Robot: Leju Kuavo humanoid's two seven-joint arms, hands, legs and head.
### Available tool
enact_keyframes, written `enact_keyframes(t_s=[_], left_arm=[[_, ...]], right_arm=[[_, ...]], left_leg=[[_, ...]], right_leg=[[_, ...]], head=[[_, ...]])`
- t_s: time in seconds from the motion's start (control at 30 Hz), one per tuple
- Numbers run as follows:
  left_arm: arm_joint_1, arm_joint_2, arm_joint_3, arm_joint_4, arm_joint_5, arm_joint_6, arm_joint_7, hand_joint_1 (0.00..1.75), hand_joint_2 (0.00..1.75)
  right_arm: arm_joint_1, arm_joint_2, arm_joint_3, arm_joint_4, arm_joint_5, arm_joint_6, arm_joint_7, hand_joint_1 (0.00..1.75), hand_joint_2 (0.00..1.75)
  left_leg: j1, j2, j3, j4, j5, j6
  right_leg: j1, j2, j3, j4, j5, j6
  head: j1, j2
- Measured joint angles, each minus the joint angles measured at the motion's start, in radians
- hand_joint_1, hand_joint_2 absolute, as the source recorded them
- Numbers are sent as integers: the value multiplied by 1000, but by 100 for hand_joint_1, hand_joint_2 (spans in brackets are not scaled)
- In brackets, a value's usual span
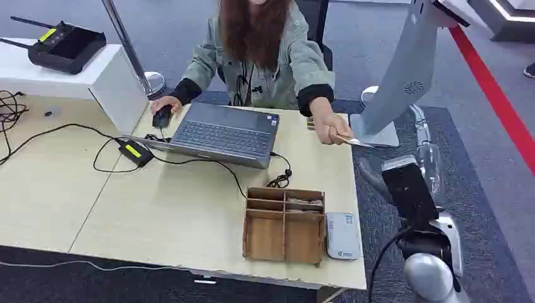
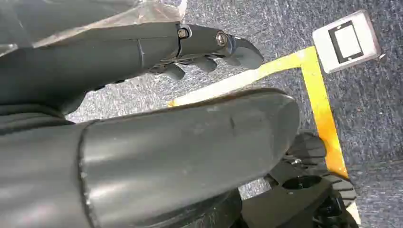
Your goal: Pass the card to the sensor for recognition and then transmit it.
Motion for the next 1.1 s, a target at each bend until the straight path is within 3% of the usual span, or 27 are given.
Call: enact_keyframes(t_s=[0.97,1.0,1.03,1.07,1.1], left_arm=[[2,-3,-46,0,0,9,10,0,0],[2,-3,-46,0,0,9,10,0,0],[2,-3,-46,0,0,9,10,0,0],[2,-3,-46,0,0,10,10,0,0],[2,-3,-46,0,0,11,10,0,0]], right_arm=[[-75,34,63,228,18,-43,2,2,175],[-75,34,63,235,18,-43,2,9,175],[-75,34,63,240,19,-43,2,40,175],[-75,34,63,246,18,-43,1,120,175],[-75,34,63,252,19,-43,1,162,175]], left_leg=[[0,0,0,0,0,0],[0,0,0,0,0,0],[0,0,0,0,0,0],[0,0,0,0,0,0],[0,0,0,0,0,0]], right_leg=[[0,0,0,0,0,0],[0,0,0,0,0,0],[0,0,0,0,0,0],[0,0,0,0,0,0],[0,0,0,0,0,0]], head=[[0,0],[0,0],[0,0],[0,0],[0,0]])
